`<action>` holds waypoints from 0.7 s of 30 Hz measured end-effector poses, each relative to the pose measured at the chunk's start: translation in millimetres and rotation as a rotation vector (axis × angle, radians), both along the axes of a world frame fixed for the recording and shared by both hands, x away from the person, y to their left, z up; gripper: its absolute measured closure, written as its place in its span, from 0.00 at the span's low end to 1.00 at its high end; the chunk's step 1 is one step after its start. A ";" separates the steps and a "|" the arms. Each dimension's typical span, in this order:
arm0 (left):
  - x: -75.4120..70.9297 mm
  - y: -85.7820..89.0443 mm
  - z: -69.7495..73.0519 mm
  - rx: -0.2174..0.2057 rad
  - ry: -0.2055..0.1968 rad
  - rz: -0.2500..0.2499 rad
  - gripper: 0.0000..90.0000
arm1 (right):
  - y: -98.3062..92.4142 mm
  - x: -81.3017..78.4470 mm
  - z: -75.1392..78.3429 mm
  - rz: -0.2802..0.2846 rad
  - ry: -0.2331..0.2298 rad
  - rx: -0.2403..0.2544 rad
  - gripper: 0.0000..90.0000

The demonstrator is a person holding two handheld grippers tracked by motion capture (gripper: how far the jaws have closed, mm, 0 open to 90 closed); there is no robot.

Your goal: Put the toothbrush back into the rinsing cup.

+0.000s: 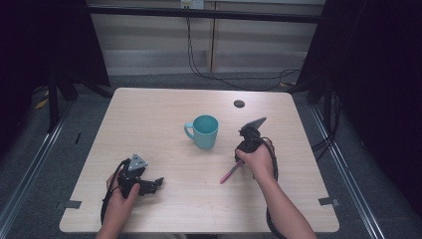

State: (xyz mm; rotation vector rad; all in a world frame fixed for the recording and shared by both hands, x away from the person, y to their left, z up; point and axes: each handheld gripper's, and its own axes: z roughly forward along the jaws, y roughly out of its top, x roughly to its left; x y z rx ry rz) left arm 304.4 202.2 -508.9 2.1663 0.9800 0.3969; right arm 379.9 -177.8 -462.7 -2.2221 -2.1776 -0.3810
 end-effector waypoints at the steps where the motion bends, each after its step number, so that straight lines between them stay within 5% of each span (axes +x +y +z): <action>1: 0.0 0.0 0.0 -0.002 0.000 0.000 0.13 | -0.2 0.2 -0.3 -0.007 -0.002 0.001 0.78; 9: 0.0 0.0 0.0 -0.001 0.000 -0.001 0.13 | -0.5 1.7 -2.5 -0.016 0.006 -0.001 0.78; 21: 0.1 0.1 0.0 0.000 0.000 -0.001 0.13 | 1.3 3.9 -6.6 0.014 0.013 -0.070 0.90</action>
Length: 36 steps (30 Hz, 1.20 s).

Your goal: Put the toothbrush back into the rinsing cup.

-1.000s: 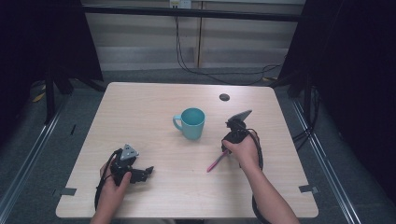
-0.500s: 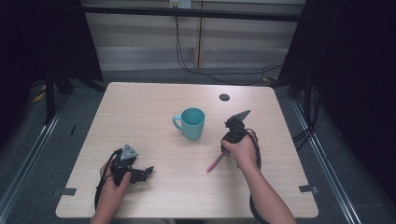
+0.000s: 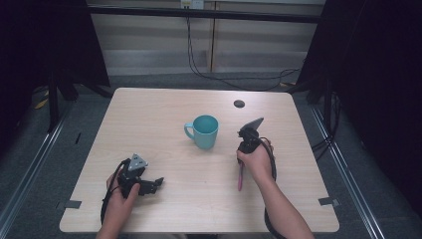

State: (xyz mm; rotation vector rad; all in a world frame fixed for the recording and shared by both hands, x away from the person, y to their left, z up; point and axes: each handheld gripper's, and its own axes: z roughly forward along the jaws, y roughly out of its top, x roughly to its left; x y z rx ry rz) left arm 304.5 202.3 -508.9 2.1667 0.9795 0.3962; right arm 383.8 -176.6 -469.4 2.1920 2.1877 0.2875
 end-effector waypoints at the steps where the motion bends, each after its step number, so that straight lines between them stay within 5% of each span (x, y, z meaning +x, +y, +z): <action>1: -0.1 -0.1 0.0 -0.001 0.000 0.001 0.13 | 0.2 0.1 -0.1 0.000 -0.003 -0.008 0.90; 15: 0.0 0.0 -0.1 -0.002 0.000 -0.001 0.13 | -4.4 -0.7 9.1 0.087 -0.064 -0.011 0.90; 22: 0.0 -0.1 -0.2 -0.003 0.000 -0.001 0.13 | -12.2 -1.0 18.6 0.091 -0.097 0.045 0.90; 36: -0.1 -0.2 -0.1 0.000 0.000 0.001 0.13 | -17.3 -1.7 29.6 0.113 -0.120 0.055 0.91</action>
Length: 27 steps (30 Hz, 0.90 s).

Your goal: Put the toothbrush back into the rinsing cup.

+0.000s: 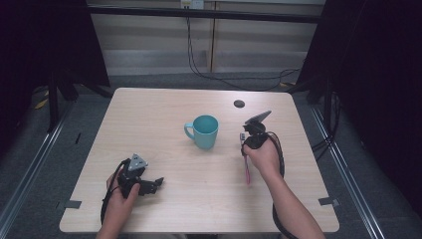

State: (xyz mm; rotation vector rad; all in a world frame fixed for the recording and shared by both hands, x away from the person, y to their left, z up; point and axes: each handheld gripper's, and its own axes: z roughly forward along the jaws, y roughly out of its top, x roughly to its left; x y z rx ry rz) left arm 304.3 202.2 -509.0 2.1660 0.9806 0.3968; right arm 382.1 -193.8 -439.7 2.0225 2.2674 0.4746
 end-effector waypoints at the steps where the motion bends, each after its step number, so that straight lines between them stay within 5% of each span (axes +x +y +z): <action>1: 0.1 0.1 0.0 0.000 -0.001 -0.001 0.13 | -0.3 0.0 1.2 0.001 -0.006 0.004 0.91; 18: 0.0 0.1 0.0 -0.001 0.000 -0.001 0.13 | -1.3 3.1 17.8 0.001 -0.115 0.050 0.91; 27: 0.1 0.1 -0.1 -0.003 0.000 -0.002 0.13 | -2.8 4.3 25.5 -0.019 -0.229 0.063 0.91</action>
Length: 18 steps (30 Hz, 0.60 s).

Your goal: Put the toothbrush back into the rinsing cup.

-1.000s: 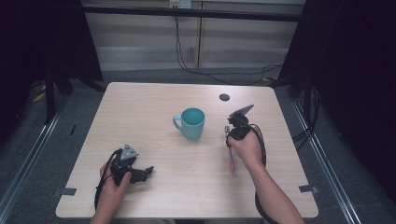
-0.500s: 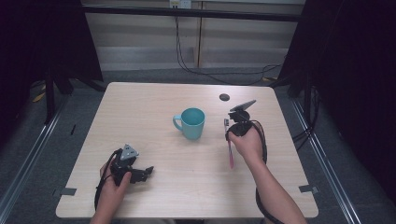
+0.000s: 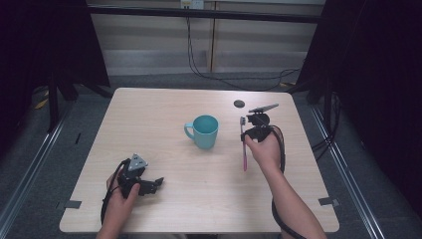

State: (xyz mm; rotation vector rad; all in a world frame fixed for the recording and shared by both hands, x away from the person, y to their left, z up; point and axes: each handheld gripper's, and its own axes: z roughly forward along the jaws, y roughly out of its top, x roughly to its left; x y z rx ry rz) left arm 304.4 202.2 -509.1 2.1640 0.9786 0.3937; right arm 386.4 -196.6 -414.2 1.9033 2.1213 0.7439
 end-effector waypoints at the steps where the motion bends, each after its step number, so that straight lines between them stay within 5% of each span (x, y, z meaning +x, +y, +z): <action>1: 0.0 0.0 0.0 0.000 0.000 0.000 0.13 | 0.6 0.8 0.2 0.001 -0.004 -0.003 0.91; 18: 0.1 0.3 0.1 0.003 -0.001 -0.002 0.13 | 2.5 3.0 8.5 -0.020 -0.124 0.004 0.90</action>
